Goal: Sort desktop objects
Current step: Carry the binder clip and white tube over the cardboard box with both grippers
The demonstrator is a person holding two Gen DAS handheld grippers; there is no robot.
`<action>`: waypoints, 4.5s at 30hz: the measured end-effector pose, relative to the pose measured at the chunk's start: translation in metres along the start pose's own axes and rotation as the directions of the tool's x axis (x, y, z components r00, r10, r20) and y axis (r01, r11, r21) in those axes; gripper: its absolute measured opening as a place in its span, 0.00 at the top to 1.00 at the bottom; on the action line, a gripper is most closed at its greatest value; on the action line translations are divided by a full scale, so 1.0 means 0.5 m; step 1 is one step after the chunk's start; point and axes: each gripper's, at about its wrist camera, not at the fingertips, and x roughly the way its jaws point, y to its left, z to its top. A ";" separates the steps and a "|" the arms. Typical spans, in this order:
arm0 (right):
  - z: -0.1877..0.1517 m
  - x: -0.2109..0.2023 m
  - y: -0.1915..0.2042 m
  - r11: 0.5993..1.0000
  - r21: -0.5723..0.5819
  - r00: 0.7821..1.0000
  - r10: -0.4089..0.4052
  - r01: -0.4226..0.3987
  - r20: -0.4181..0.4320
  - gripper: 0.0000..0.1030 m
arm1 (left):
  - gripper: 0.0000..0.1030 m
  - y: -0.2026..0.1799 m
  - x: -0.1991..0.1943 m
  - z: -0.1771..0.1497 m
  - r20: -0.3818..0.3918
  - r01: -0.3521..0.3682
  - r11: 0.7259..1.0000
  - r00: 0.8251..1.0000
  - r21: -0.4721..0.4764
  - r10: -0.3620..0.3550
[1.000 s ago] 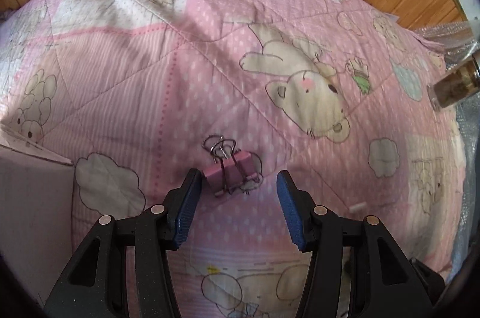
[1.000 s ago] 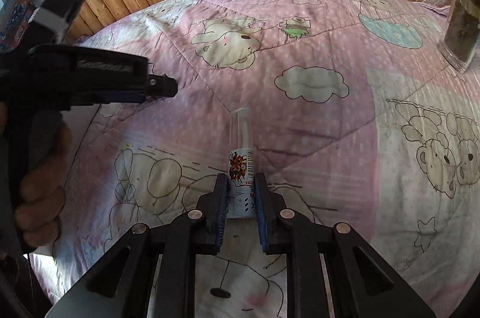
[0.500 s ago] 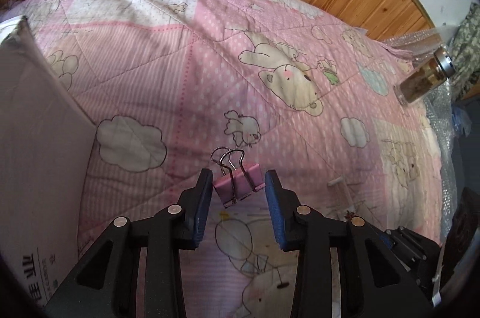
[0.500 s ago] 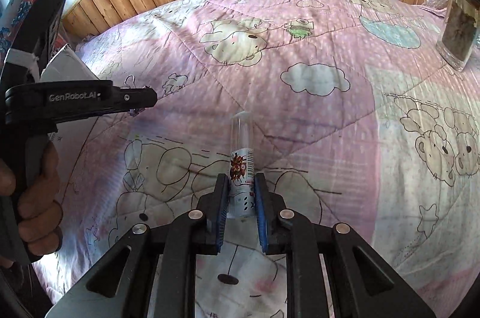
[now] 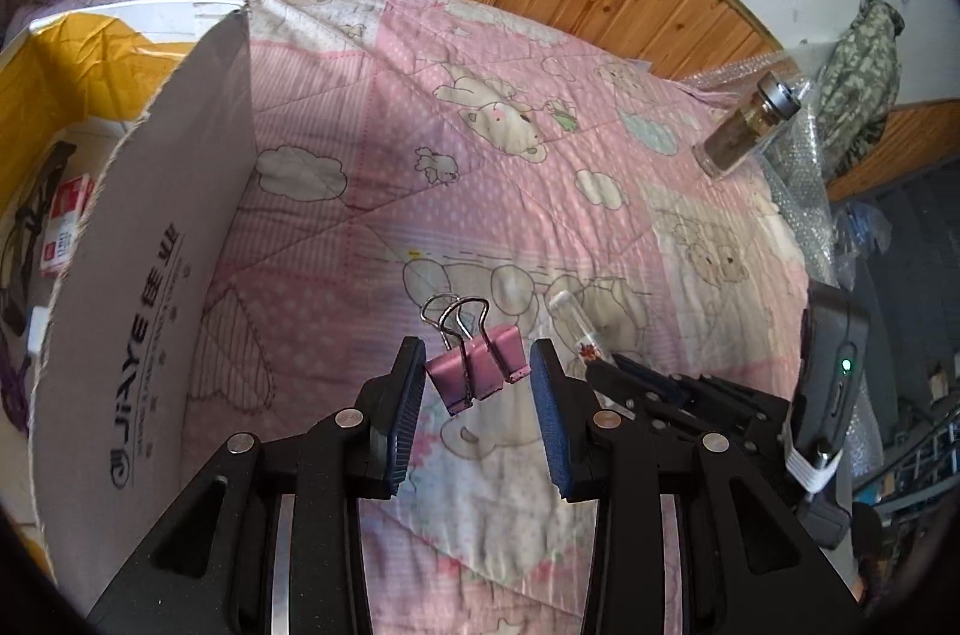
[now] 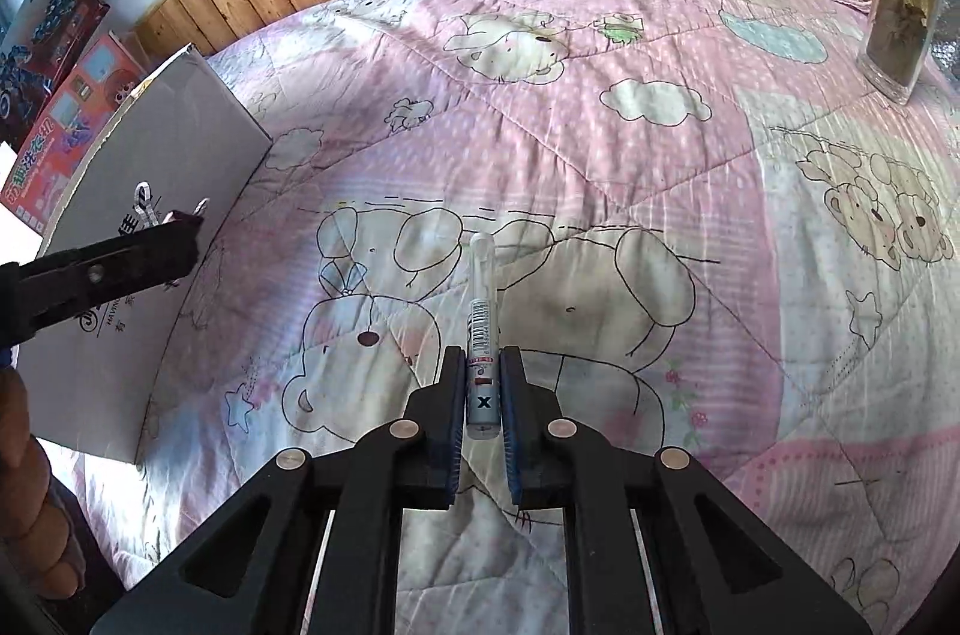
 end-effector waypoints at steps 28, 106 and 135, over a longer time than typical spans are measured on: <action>-0.060 -0.204 0.258 0.987 -0.151 0.993 0.071 -0.057 0.092 0.88 | 0.64 0.098 -0.253 -0.136 0.137 0.022 0.996 0.991 -0.088 -0.010; 0.190 -0.019 0.641 0.874 -0.471 0.993 0.115 -0.118 -0.035 0.88 | 0.64 0.407 -0.250 -0.007 0.031 -0.157 0.952 0.985 -0.263 0.171; 0.282 0.152 0.645 0.859 -0.510 0.989 -0.029 -0.050 -0.145 0.88 | 0.64 0.425 -0.182 -0.010 -0.090 -0.182 0.949 0.982 -0.259 0.163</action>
